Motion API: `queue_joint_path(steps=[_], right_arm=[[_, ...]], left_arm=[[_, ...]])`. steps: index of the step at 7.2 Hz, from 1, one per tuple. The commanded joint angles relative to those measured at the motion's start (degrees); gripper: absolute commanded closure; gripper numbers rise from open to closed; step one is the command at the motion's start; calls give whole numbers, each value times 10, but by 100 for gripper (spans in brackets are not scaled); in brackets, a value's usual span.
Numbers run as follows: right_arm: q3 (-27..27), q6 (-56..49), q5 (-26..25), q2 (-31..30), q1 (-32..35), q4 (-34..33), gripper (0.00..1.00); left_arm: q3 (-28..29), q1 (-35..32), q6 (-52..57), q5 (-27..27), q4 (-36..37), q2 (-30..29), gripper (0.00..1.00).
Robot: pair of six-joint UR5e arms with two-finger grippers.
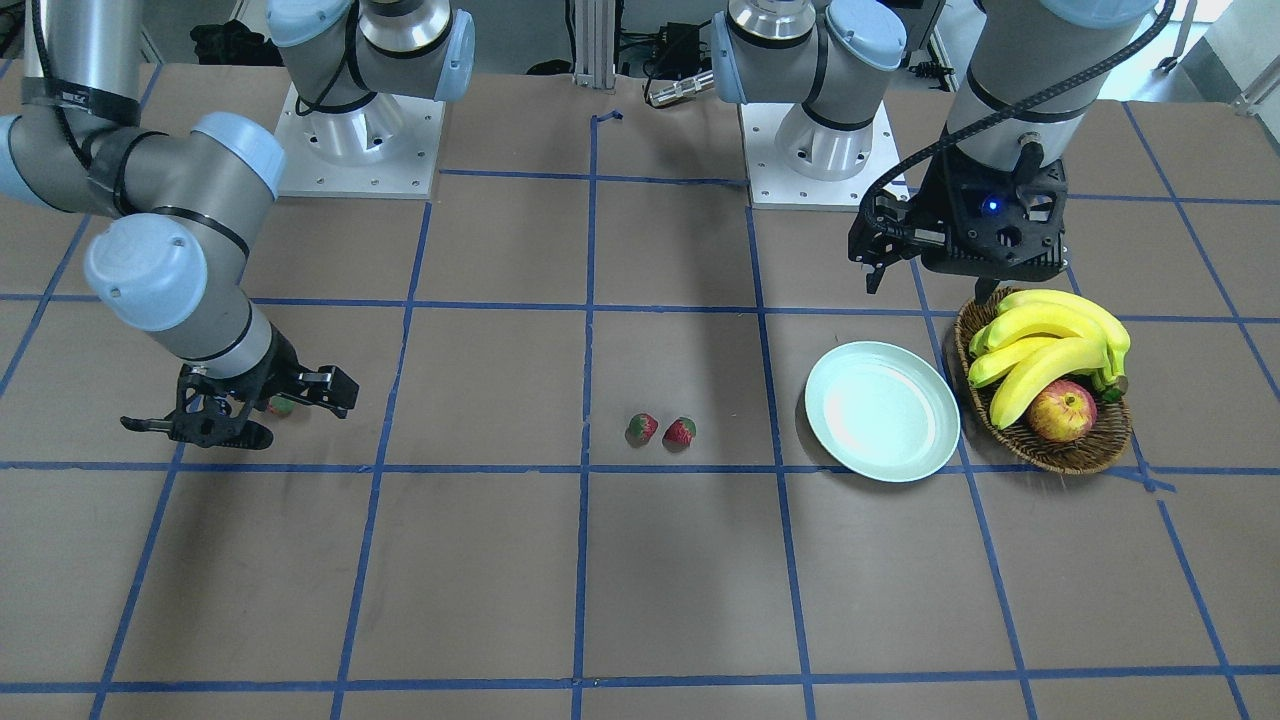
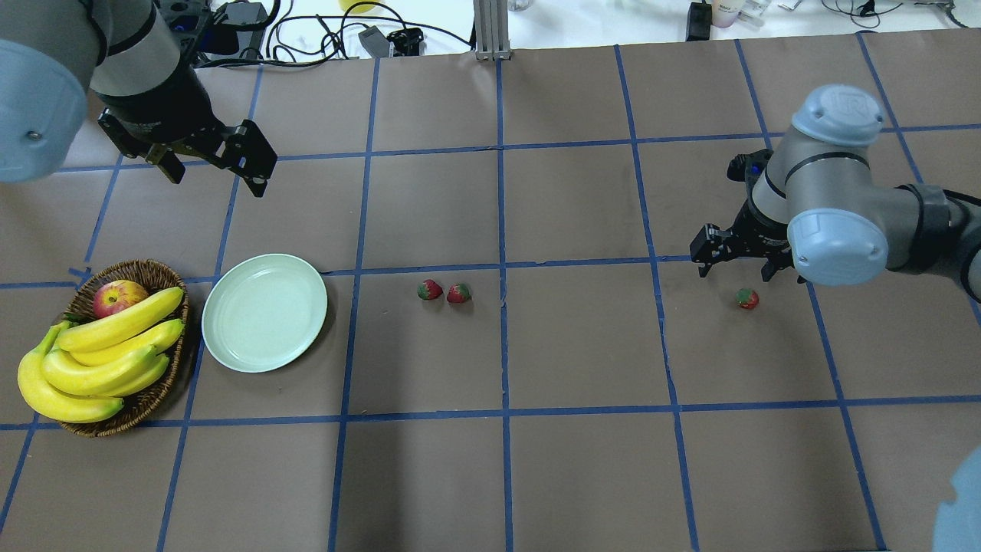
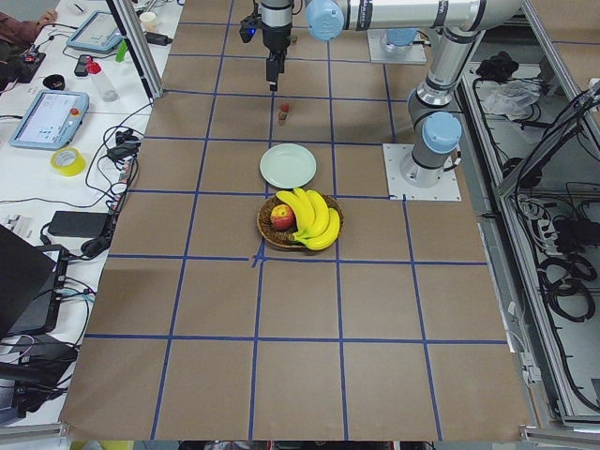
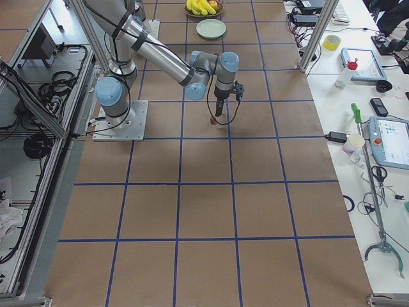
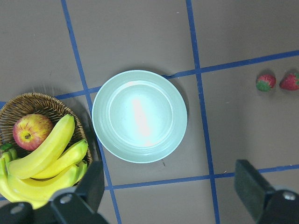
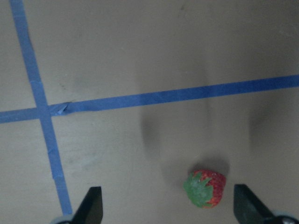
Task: Collect all strawberries into plate
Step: 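Reach the right gripper to the farthest strawberry and grasp it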
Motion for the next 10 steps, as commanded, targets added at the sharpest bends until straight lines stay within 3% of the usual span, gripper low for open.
queue_joint_path(steps=[1,5,9,10], right_arm=[[35,-3,5,4,-11,-29,9],[54,-4,-4,6,-11,-77,18],[53,-5,-34,12,-11,-82,19],[53,-5,-41,14,-11,-82,30]], left_arm=[[0,0,0,0,0,0,0],[1,0,-1,0,0,0,0],[0,0,0,0,0,0,0],[0,0,-1,-1,3,0,0]])
